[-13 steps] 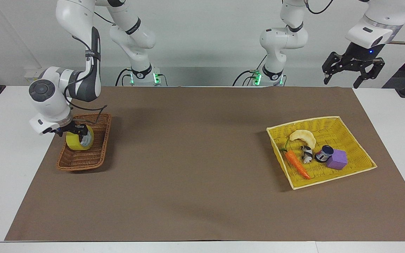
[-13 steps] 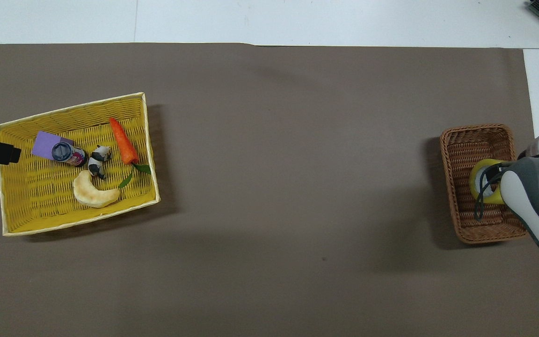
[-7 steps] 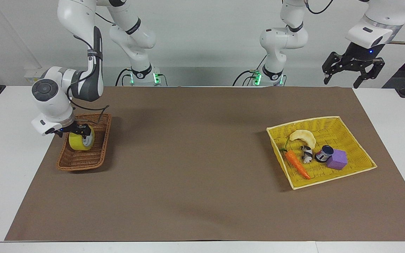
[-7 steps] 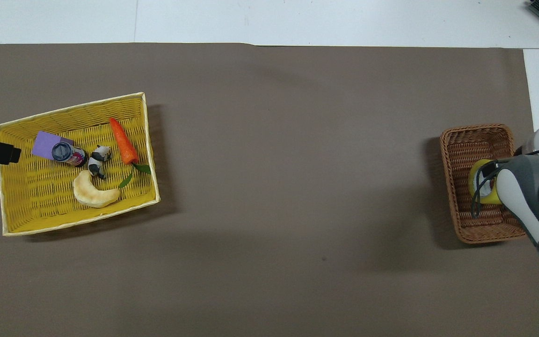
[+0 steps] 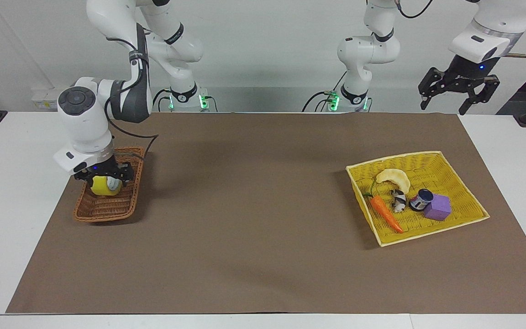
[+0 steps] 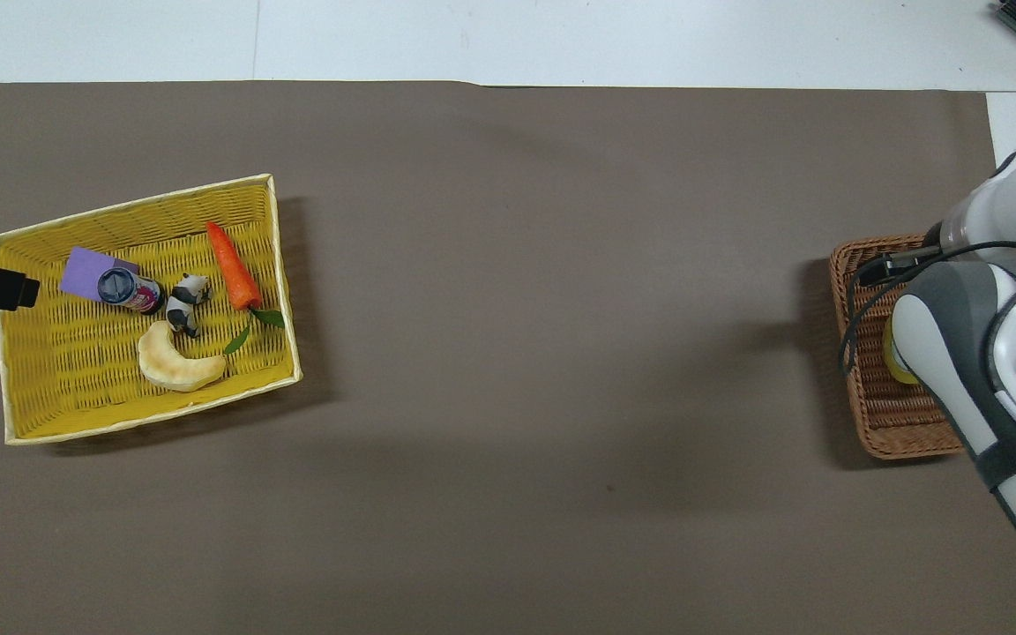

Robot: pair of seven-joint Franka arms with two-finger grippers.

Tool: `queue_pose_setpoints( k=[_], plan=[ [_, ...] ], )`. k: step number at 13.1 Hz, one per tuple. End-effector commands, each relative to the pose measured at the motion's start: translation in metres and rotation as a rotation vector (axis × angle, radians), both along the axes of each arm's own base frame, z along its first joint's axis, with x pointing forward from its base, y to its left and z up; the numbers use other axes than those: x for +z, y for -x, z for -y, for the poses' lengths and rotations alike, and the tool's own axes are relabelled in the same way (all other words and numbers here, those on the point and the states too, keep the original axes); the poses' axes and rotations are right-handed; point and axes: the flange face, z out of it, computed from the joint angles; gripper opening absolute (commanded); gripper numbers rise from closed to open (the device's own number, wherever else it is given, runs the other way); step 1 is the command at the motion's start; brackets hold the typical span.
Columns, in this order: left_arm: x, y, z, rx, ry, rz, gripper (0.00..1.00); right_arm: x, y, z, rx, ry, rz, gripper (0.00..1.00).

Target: Move tape to another basket

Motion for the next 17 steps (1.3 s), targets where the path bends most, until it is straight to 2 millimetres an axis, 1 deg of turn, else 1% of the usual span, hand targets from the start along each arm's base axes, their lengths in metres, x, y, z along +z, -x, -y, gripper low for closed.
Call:
queue_pose_setpoints(
  k=[1, 2, 3, 4, 7, 9, 13, 15, 16, 17],
  plan=[
    [0.005, 0.004, -0.003, -0.002, -0.015, -0.003, 1.0, 0.041, 0.011, -0.029, -0.094, -0.051, 0.026, 1.0],
    [0.005, 0.005, -0.003, -0.002, -0.015, -0.004, 1.0, 0.058, 0.019, -0.038, -0.12, -0.077, 0.03, 1.0],
    [0.005, 0.004, -0.003, -0.002, -0.015, -0.003, 1.0, 0.075, 0.027, -0.052, -0.145, -0.102, 0.041, 1.0],
    [0.005, 0.004, -0.003, -0.002, -0.015, -0.003, 1.0, 0.089, 0.036, -0.055, -0.152, -0.1, 0.042, 1.0],
    [0.005, 0.004, -0.003, -0.002, -0.015, -0.003, 1.0, 0.129, 0.05, -0.046, -0.164, -0.095, 0.054, 1.0],
    [0.005, 0.005, -0.003, -0.002, -0.015, -0.004, 1.0, 0.149, 0.05, -0.042, -0.178, -0.102, 0.06, 1.0],
    [0.005, 0.004, -0.003, -0.002, -0.015, -0.003, 1.0, 0.18, 0.055, -0.042, -0.177, -0.148, 0.05, 1.0],
    [0.005, 0.004, -0.003, -0.002, -0.015, -0.003, 1.0, 0.205, 0.059, -0.046, -0.175, -0.168, 0.053, 1.0],
    [0.005, 0.004, -0.003, -0.002, -0.015, -0.003, 1.0, 0.213, 0.059, -0.048, -0.174, -0.174, 0.05, 1.0],
    [0.005, 0.004, -0.003, -0.002, -0.015, -0.003, 1.0, 0.214, 0.059, -0.051, -0.177, -0.174, 0.042, 1.0]
  ],
)
